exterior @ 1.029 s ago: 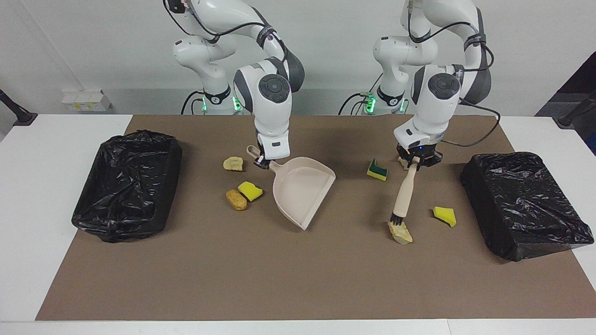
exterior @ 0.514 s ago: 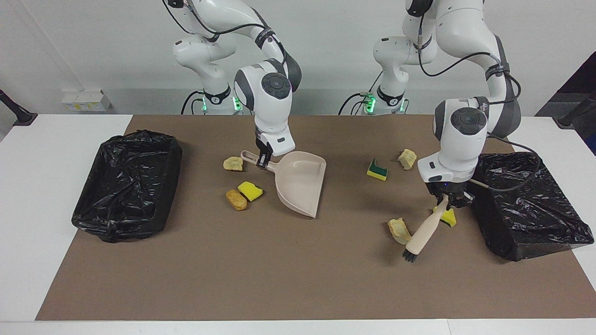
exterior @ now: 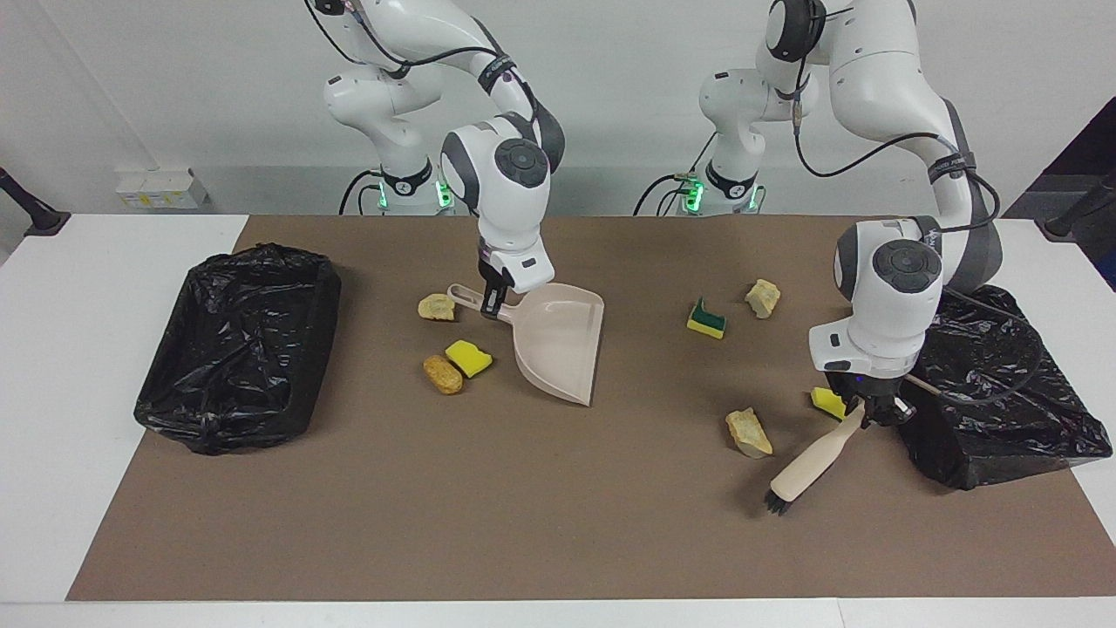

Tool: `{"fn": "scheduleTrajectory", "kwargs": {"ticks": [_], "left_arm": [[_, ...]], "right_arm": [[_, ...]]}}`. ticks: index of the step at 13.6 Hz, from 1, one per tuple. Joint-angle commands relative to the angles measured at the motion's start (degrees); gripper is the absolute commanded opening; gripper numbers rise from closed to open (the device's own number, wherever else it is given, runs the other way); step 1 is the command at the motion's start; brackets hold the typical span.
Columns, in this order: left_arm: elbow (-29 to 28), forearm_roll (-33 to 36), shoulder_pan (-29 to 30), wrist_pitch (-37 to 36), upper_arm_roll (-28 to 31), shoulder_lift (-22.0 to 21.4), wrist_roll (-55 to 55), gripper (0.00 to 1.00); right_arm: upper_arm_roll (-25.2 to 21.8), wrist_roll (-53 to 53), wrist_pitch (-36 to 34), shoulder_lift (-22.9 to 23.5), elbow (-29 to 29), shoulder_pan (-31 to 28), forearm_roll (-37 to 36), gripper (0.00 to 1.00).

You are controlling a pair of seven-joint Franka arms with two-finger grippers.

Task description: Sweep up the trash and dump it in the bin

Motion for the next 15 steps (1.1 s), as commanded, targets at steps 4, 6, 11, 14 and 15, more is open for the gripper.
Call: {"fn": "scheduleTrajectory", "kwargs": {"ticks": [4, 6, 11, 14, 15], "left_arm": [[-15.58, 1.13, 0.94, -0.94, -0.64, -10.67, 3.95, 0.0], [-18.58, 1.05, 0.24, -6.2, -0.72, -14.01, 3.34, 0.0], [-25.71, -3.25, -2.75, -13.69, -1.16, -24.74, 0.63, 0.0], [-25.45, -5.8, -1.97, -16.07, -0.9, -28.08, -6.47, 0.0], [-24.84, -5.81, -1.27, -15.37, -0.64, -28.09, -7.98, 0.0]], "right_arm": [[0.32, -3.69, 1.34, -1.93, -2.63, -0.62, -1.38, 0.0], [0.32, -4.56, 1.78, -1.75, -2.55, -0.71, -1.38, 0.0], [0.23, -8.35, 3.63, -1.66, -2.81, -1.07, -1.29, 0.0], [0.23, -8.17, 3.54, -2.1, -3.34, -0.63, -1.47, 0.0], [0.23, -7.91, 3.45, -2.19, -3.69, -0.71, -1.47, 0.0]]}}
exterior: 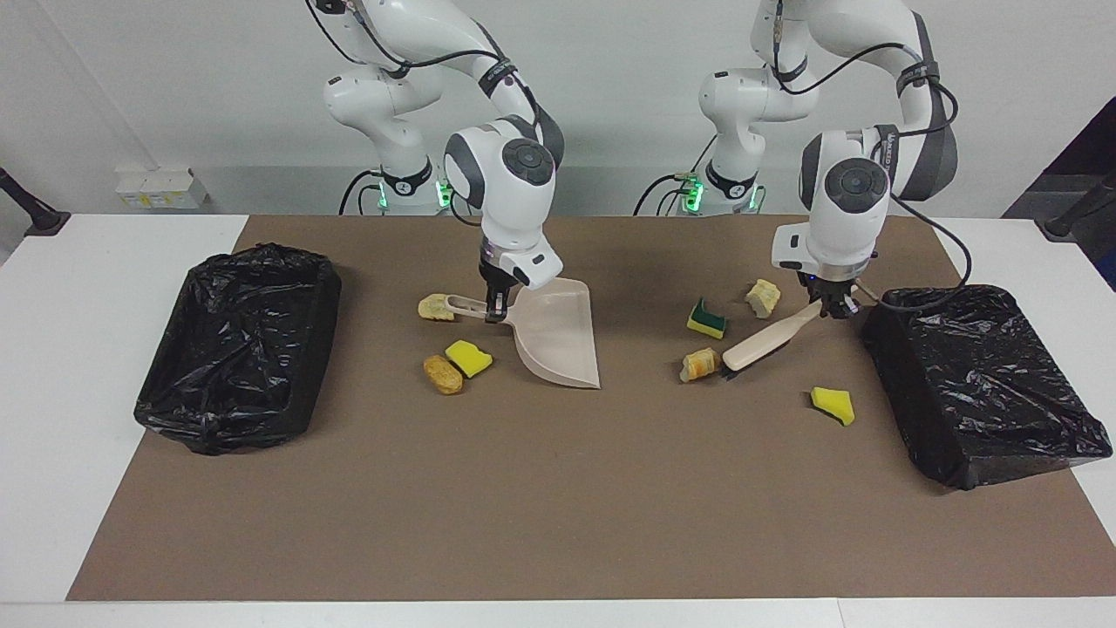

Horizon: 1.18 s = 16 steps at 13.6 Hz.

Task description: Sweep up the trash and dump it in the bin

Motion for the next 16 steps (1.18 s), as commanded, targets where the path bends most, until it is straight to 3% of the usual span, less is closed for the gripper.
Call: {"fn": "scheduleTrajectory", "kwargs": {"ticks": [1, 3, 7, 12, 16], "left_arm": [[-0.5, -1.11, 2.08, 2.21, 0.87, -1.92, -4.08, 0.0], [-0.49, -1.11, 5.24, 7.13, 0.87, -1.3, -8.37, 0.0], [-0.41, -0.84, 12.01, 8.2, 0.96, 0.81, -15.22, 0.0], [-1.11, -0.32, 12.46, 8.12, 1.04, 2.91, -28.23, 0.0], [-1.81, 4.78, 11.5, 8.12, 0.96, 4.76, -37.3, 0.0]], "right_arm": [[0.31, -1.1, 1.27, -2.05, -3.31, -0.43, -0.78, 0.0], [0.31, -1.01, 1.27, -2.49, -3.85, -0.6, -0.78, 0.0], [0.4, -1.8, 2.23, -2.49, -4.29, -0.78, -0.61, 0.0], [0.4, -1.89, 2.76, -2.84, -4.99, -0.78, -0.52, 0.0], [0.31, -2.77, 4.69, -3.54, -6.66, -0.87, -0.61, 0.0]]}}
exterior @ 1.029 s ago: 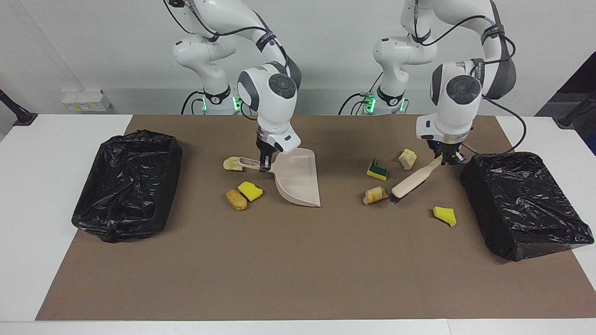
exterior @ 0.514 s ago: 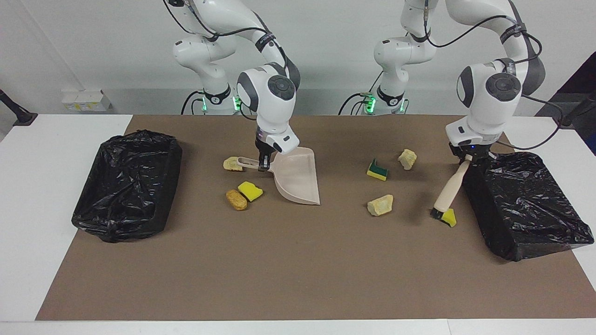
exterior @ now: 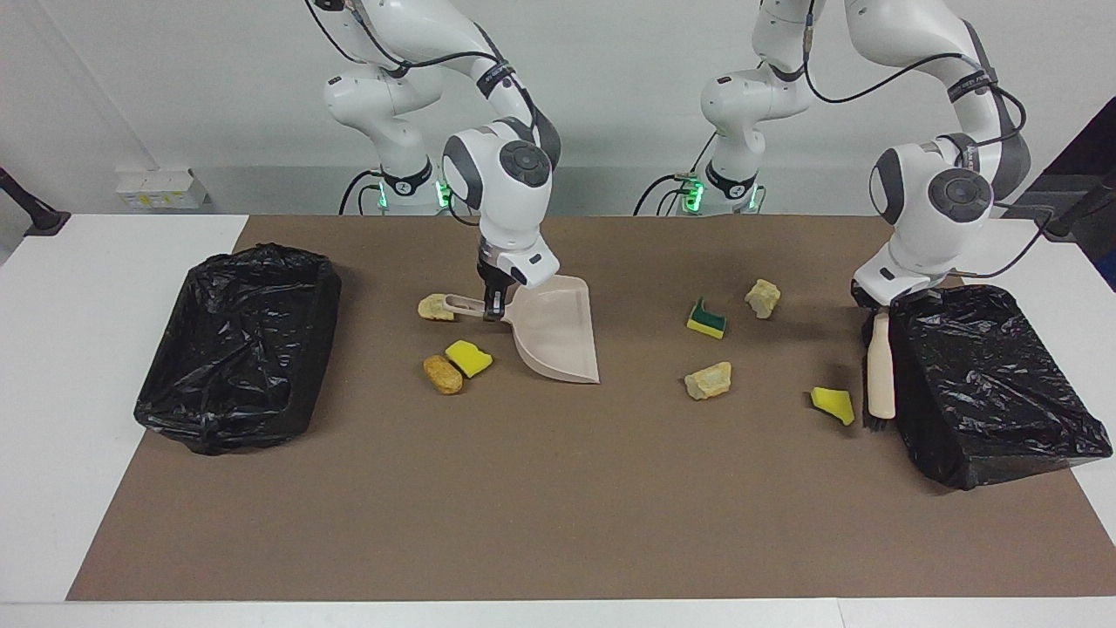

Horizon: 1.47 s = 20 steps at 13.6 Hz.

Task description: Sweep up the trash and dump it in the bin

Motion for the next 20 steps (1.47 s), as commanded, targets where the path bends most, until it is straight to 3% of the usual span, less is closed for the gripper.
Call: {"fn": "scheduleTrajectory", "kwargs": {"ticks": [1, 7, 13, 17, 20], "left_arm": [[-1.11, 1.95, -1.08, 0.83, 0.26, -0.09, -3.91, 0.0], [-4.53, 1.08, -9.24, -0.4, 0.0, -1.94, -4.09, 0.0], [-5.59, -4.99, -22.78, -11.01, -0.09, -5.54, -6.1, 0.0], [-5.68, -5.17, -23.68, -21.99, 0.0, -12.21, -14.52, 0.0], [-10.31, -5.17, -23.68, -25.02, 0.0, -15.99, -34.78, 0.0]], "right_arm": [[0.32, -2.26, 1.98, -2.42, -3.41, -0.67, -0.6, 0.0], [0.32, -2.17, 2.07, -2.51, -3.68, -0.67, -0.51, 0.0], [0.4, -2.08, 1.98, -2.51, -3.68, -0.76, -0.51, 0.0], [0.4, -1.9, 1.98, -2.51, -3.68, -0.76, -0.25, 0.0], [0.4, -1.9, 1.98, -2.51, -3.68, -0.84, -0.16, 0.0]]}}
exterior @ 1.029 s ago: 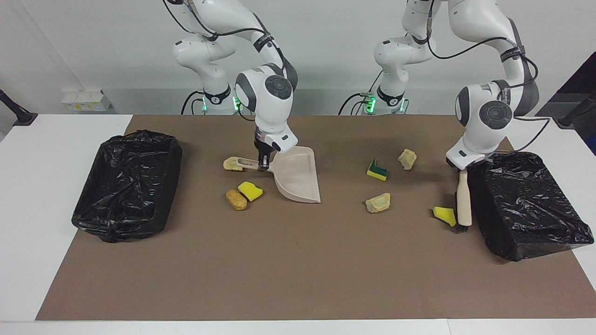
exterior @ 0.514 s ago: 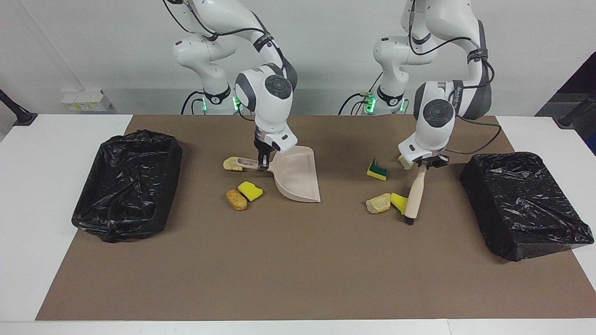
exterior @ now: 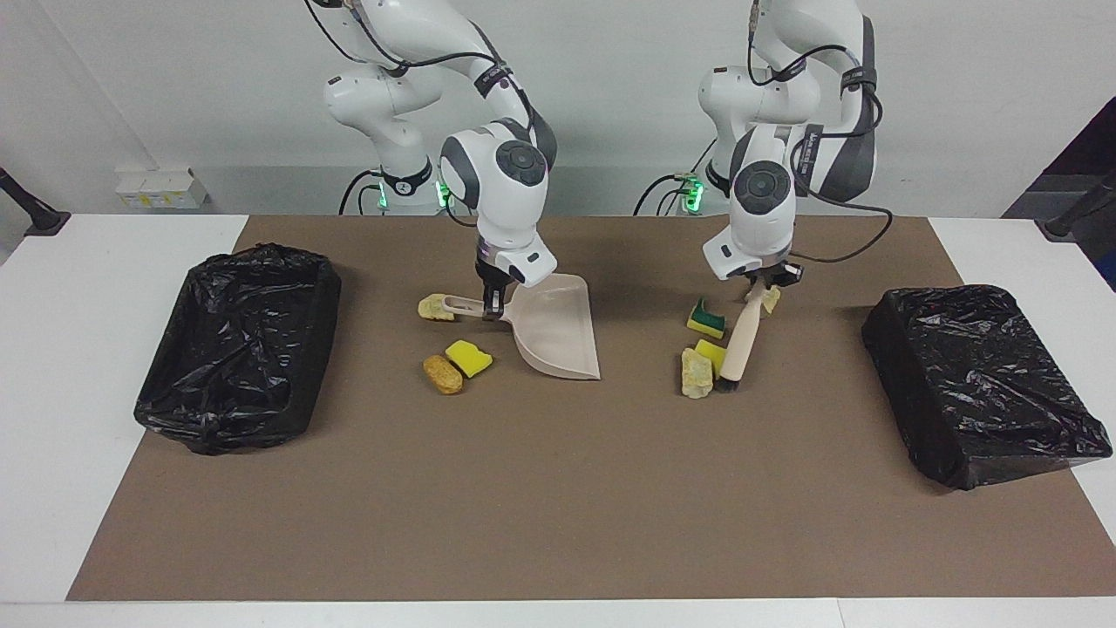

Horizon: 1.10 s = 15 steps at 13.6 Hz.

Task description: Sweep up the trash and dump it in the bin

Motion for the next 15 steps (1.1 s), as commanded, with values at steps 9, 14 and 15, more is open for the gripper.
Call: {"fn": "scheduleTrajectory", "kwargs": {"ticks": [9, 14, 15], "left_arm": [[-21.19, -7.88, -3.09, 9.34, 0.38, -10.14, -45.87, 0.0], [-20.33, -15.42, -4.23, 20.24, 0.29, -5.4, -45.37, 0.0], [-19.71, -16.84, -5.63, 22.26, 0.29, -4.78, -44.32, 0.0]], "right_arm": [[0.39, -1.5, 1.13, -1.61, -1.92, -1.16, 0.01, 0.0], [0.39, -1.41, 1.04, -1.61, -2.01, -1.08, 0.1, 0.0], [0.39, -1.41, 1.04, -1.61, -2.09, -1.16, 0.1, 0.0]]}}
